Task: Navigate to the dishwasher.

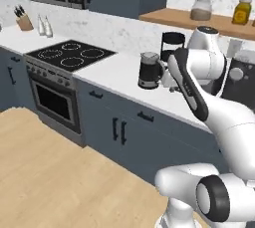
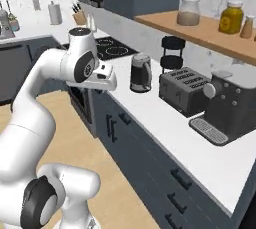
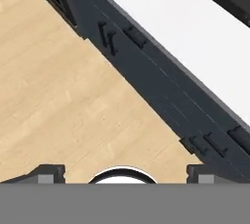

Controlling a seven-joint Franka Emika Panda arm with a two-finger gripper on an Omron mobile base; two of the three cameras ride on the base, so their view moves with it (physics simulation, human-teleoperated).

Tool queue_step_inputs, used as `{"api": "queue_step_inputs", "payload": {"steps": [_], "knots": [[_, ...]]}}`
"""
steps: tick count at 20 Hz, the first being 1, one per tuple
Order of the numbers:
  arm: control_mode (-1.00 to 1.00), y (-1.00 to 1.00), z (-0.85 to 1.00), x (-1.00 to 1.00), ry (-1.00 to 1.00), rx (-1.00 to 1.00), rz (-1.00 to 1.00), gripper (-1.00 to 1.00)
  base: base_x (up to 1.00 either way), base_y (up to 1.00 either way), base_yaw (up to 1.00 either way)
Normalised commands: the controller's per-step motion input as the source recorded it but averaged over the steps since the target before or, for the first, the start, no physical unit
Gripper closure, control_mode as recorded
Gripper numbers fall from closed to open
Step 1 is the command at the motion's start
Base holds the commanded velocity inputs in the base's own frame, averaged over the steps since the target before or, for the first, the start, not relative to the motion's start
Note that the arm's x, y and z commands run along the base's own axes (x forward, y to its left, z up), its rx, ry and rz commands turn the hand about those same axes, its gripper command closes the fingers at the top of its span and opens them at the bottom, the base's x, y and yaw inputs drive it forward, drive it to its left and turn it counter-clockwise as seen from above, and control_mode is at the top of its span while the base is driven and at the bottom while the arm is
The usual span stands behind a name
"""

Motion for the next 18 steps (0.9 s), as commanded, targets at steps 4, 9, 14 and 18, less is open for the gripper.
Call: {"api": "queue_step_inputs", "payload": {"steps": [4, 9, 14, 18], "knots": [[1.0, 0.0, 0.0, 0.0, 0.0, 0.0, 0.0, -1.0, 0.01, 0.08, 0.74], [1.0, 0.0, 0.0, 0.0, 0.0, 0.0, 0.0, -1.0, 0.03, 0.14, 0.79], [1.0, 0.0, 0.0, 0.0, 0.0, 0.0, 0.0, -1.0, 0.28, 0.01, 0.66], [1.0, 0.0, 0.0, 0.0, 0.0, 0.0, 0.0, -1.0, 0.47, -0.1, 0.55]]}}
